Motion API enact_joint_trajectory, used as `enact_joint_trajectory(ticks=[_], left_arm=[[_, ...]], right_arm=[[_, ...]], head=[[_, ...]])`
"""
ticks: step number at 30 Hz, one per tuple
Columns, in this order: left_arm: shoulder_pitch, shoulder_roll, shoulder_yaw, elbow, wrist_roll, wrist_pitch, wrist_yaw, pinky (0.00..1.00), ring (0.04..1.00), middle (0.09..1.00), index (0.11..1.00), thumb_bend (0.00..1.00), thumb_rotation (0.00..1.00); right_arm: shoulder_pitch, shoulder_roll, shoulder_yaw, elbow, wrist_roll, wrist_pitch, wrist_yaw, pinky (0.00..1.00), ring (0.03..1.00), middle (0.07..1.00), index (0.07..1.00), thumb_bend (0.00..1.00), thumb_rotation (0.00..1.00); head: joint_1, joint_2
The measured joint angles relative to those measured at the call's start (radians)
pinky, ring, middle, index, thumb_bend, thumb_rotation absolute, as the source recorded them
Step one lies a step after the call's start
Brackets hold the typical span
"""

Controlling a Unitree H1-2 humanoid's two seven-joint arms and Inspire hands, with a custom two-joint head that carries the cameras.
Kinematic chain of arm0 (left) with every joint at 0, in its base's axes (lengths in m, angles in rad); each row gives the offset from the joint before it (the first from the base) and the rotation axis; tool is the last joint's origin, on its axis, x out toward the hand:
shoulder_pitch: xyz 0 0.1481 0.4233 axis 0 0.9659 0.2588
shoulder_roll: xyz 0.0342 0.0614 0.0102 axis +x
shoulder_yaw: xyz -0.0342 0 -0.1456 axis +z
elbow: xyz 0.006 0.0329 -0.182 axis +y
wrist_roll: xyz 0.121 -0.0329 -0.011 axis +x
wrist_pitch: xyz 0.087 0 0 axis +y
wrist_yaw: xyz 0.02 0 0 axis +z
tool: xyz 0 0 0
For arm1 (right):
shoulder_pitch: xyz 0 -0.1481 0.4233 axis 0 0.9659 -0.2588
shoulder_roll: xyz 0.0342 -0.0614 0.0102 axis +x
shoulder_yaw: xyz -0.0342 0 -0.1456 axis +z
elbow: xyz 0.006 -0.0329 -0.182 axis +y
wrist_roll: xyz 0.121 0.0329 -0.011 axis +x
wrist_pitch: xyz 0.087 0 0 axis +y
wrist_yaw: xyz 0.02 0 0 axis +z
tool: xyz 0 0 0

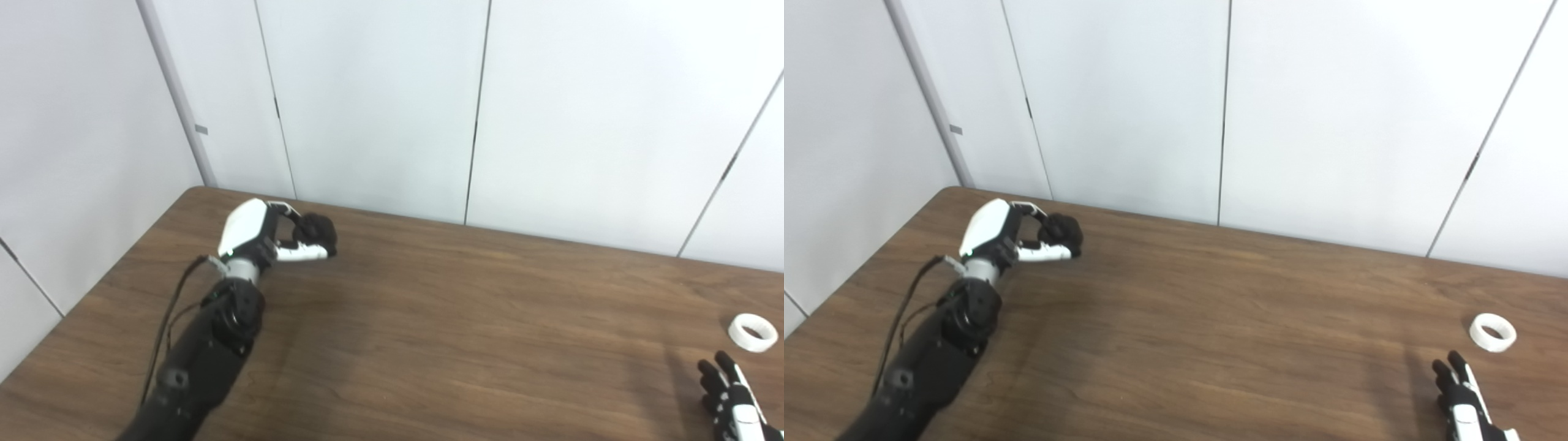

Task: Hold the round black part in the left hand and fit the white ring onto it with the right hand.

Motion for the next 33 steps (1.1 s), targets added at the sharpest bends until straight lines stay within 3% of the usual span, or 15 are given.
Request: enact_joint_trajectory(ticks=[10, 13, 18, 24, 33], left_arm=[[0.095, -0.05, -0.056, -0.187, 0.073, 0.023, -0.036, 1.0, 0.887, 0.777, 0.486, 0.52, 0.05], [0.127, -0.072, -0.107, -0.233, 0.115, 0.021, -0.045, 1.0, 0.883, 0.77, 0.486, 0.52, 0.05], [0.167, -0.095, -0.195, -0.281, 0.204, -0.025, -0.061, 1.0, 0.874, 0.764, 0.485, 0.52, 0.05], [0.2, -0.103, -0.248, -0.321, 0.302, -0.061, -0.066, 1.0, 0.878, 0.772, 0.485, 0.52, 0.05], [0.266, -0.155, -0.29, -0.355, 0.35, -0.121, -0.092, 1.0, 0.876, 0.771, 0.485, 0.52, 0.05]], right_arm=[[0.0, 0.008, 0.008, 0.023, -0.006, -0.038, -0.003, 1.0, 0.969, 0.955, 1.0, 0.31, 1.0], [-0.001, 0.009, 0.011, 0.027, -0.009, -0.046, -0.004, 1.0, 0.969, 0.949, 0.993, 0.35, 1.0], [-0.002, 0.014, 0.013, 0.032, -0.017, -0.053, -0.01, 1.0, 0.968, 0.934, 0.984, 0.41, 1.0], [-0.002, 0.018, 0.015, 0.052, -0.025, -0.087, -0.014, 1.0, 0.942, 0.923, 0.973, 0.46, 1.0], [-0.003, 0.056, 0.03, 0.052, -0.056, -0.085, -0.049, 1.0, 0.945, 0.908, 0.963, 0.51, 1.0]], head=[[-0.051, 0.011], [-0.078, 0.018], [-0.101, 0.026], [-0.162, 0.054], [-0.225, 0.086]])
